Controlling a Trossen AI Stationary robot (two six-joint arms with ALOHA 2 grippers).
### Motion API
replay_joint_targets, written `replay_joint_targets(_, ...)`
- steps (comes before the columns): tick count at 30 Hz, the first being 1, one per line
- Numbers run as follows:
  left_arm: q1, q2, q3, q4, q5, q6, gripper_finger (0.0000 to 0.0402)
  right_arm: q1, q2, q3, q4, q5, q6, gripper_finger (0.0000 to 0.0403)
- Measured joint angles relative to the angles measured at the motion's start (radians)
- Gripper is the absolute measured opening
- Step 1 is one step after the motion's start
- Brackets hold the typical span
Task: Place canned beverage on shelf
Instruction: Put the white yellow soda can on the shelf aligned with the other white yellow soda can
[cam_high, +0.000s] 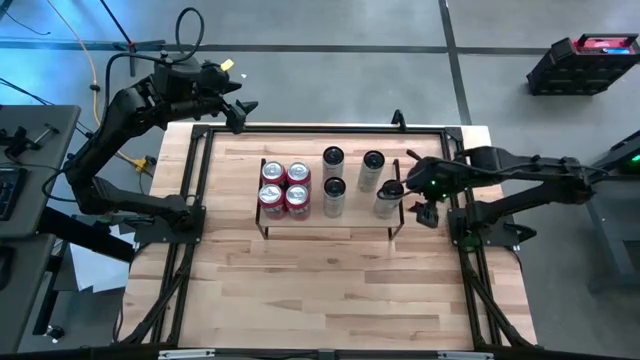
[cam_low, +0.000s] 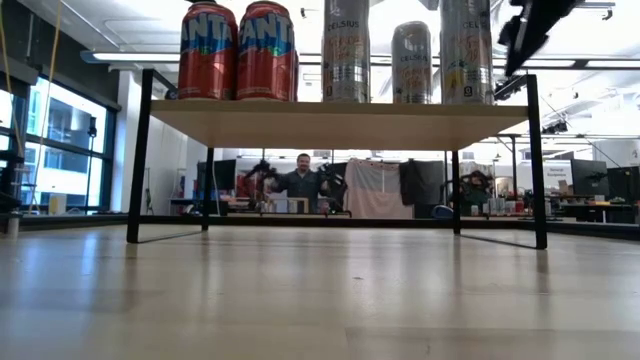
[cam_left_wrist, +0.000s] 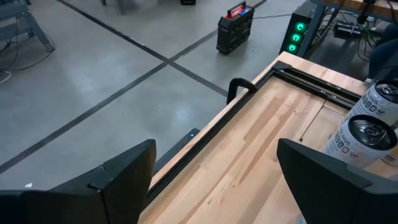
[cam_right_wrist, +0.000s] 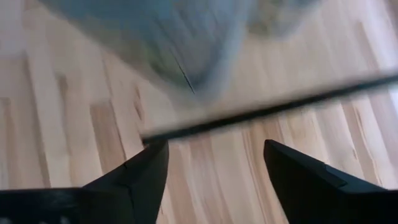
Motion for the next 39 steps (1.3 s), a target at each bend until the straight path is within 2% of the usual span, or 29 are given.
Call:
replay_joint_targets(4,0.0,0.0,0.0,0.0,0.0,0.0,0.0326,0.03,0.005,-0.003,0.071,0.02,-0.002,0.0227)
replay_joint_targets(10,0.0,0.0,0.0,0.0,0.001,0.012,0.0326,0.057,0.01,-0.005,0.1,0.111,0.017,0.0205)
replay_joint_targets(18,0.0,0.0,0.0,0.026,0.003,0.026,0.0326,0.057,0.042,-0.004,0.123,0.068,0.021,0.0185)
replay_joint_targets(39,0.0,0.0,0.0,0.049,0.008,0.034,0.0326,0.063,0.081,-0.004,0.297,0.106,0.074,0.0184)
